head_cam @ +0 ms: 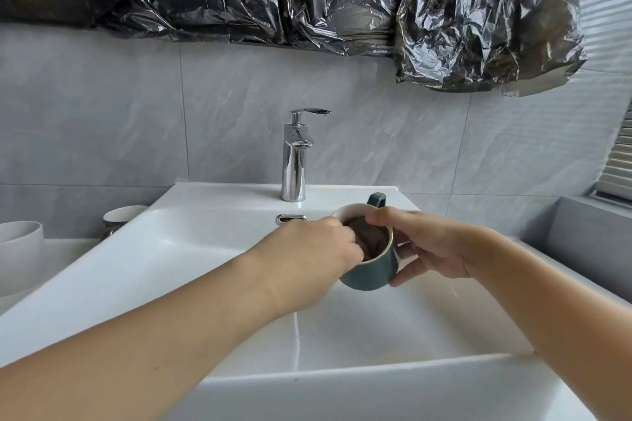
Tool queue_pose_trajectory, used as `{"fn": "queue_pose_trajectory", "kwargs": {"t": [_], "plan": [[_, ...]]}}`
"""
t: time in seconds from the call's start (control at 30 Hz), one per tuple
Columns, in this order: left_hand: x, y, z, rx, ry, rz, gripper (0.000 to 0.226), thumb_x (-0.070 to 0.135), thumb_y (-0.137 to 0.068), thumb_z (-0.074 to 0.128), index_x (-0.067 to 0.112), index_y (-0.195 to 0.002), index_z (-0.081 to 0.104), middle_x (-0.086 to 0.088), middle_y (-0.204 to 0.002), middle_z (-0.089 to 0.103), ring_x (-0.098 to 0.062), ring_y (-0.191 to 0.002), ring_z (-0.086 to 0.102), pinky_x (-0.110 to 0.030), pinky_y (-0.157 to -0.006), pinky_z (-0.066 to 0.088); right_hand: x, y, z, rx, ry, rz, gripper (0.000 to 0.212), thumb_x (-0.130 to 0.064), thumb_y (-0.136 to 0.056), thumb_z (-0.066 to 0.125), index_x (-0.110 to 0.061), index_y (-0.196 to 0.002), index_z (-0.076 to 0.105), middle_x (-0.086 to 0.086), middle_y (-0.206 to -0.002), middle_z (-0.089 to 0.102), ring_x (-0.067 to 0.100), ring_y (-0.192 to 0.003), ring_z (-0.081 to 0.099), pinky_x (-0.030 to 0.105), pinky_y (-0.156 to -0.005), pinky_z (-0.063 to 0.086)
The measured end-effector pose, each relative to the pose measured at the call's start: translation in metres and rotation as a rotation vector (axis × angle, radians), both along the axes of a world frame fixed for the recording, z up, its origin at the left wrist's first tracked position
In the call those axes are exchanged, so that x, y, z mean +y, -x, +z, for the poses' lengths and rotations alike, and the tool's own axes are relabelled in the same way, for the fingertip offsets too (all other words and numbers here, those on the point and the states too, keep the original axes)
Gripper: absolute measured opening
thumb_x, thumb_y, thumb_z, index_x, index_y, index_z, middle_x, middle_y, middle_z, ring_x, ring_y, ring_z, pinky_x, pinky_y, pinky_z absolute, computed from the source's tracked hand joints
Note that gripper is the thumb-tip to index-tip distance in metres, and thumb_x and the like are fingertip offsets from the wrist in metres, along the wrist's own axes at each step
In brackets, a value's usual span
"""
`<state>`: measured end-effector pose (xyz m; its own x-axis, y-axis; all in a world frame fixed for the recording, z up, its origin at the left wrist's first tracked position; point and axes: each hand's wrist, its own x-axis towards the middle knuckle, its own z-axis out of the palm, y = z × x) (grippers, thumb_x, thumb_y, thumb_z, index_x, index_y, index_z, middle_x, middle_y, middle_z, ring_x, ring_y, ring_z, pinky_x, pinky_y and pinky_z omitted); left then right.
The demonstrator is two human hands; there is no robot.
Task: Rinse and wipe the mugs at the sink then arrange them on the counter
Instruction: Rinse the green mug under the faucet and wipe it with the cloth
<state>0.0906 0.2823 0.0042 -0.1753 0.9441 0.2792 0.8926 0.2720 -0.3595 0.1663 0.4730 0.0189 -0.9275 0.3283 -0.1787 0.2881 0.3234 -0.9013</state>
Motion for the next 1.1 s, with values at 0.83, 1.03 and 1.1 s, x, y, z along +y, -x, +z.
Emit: {"fn": "queue_pose_trajectory", "kwargs": {"t": [0.83,1.03,1.1], "plan": [[0.023,-0.008,0.014,-0.521,-0.204,0.106,0.023,0.004,-0.085,0.058,0.020,-0.070,0.050,0.013,-0.077,0.038,-0.007,-0.062,0.049,-0.021,-0.051,0.033,-0.014,0.002,-0.001,0.237,0.106,-0.048,0.035,-0.041,-0.093,0.064,-0.009,-0.104,0.073,0.011,-0.099,0.077,0.018,-0.084,0.074,0.041,-0.072,0.062],[-0.007,0.015,0.011,0.141,0.138,-0.020,0.041,0.003,-0.089,0.050,0.023,-0.124,0.050,0.001,-0.119,0.055,-0.024,-0.108,0.056,-0.037,-0.078,0.052,-0.005,0.003,-0.001,0.135,0.117,0.067,0.032,-0.033,-0.086,0.074,-0.014,-0.111,0.068,0.002,-0.092,0.073,0.023,-0.089,0.071,0.053,-0.098,0.053],[-0.019,0.020,0.016,0.241,0.148,-0.162,0.035,0.004,-0.083,0.053,0.022,-0.113,0.058,0.003,-0.106,0.060,-0.020,-0.095,0.060,-0.030,-0.060,0.044,-0.004,0.003,-0.001,0.090,0.174,0.080,0.036,-0.035,-0.081,0.078,-0.013,-0.108,0.070,0.006,-0.091,0.070,0.023,-0.081,0.069,0.051,-0.099,0.054]]}}
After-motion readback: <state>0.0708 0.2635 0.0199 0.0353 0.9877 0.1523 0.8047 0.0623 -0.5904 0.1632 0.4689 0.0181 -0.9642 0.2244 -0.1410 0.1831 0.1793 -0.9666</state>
